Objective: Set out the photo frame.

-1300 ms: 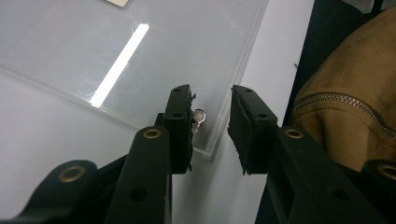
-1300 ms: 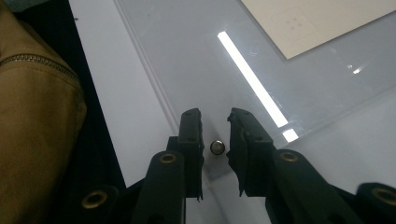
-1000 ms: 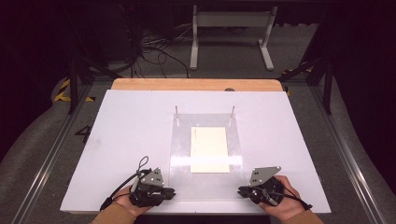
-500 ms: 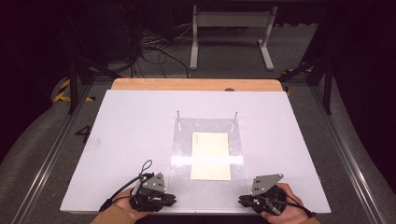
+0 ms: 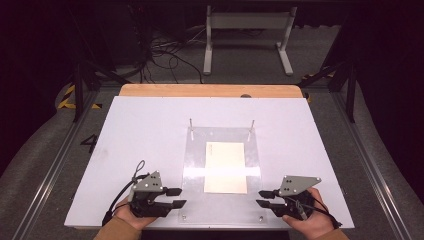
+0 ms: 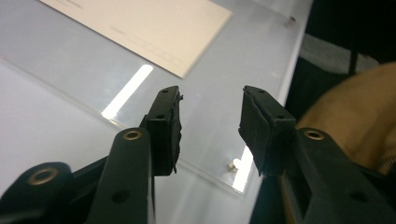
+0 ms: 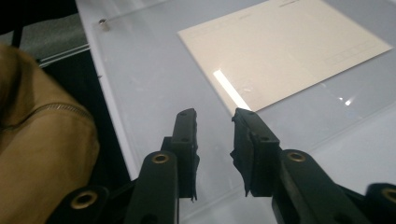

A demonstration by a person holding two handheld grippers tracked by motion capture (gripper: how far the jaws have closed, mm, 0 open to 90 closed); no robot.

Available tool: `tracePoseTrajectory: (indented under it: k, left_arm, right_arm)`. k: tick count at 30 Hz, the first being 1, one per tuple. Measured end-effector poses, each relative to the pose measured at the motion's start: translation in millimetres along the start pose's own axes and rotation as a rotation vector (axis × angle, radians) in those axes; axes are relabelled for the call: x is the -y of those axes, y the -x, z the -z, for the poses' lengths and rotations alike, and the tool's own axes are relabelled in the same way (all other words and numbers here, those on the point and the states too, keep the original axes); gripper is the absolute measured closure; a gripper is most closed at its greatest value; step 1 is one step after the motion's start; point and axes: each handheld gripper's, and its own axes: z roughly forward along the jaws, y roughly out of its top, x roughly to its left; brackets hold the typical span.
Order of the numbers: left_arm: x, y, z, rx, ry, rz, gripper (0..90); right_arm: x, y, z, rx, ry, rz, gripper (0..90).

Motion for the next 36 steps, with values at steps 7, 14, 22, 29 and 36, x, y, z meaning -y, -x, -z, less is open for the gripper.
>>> tracePoseTrajectory:
  k: [7, 14, 22, 29, 36]
  left_arm:
    - [-4.6, -21.9, 9.1, -0.111, 0.058, 0.057, 50.3]
    - [-4.3, -35.2, 6.6, -0.175, 0.071, 0.092, 43.9]
    - [12.1, -49.5, 9.1, -0.246, 0.085, 0.136, 42.7]
    - [21.3, -42.1, 22.0, -0.284, 0.096, 0.142, 42.5]
    - [26.9, -39.0, 25.4, -0.295, 0.087, 0.144, 41.9]
  right_arm:
    - [-7.9, 13.9, -1.0, 0.027, 0.040, -0.041, 60.5]
    - [-23.9, 30.3, -0.6, 0.057, 0.072, -0.055, 57.0]
    - [-49.1, 60.7, -8.9, 0.103, 0.074, -0.074, 59.3]
    - [-65.8, 92.0, -19.3, 0.191, 0.091, -0.109, 61.7]
    - [-69.5, 124.1, -42.1, 0.270, 0.067, -0.148, 62.4]
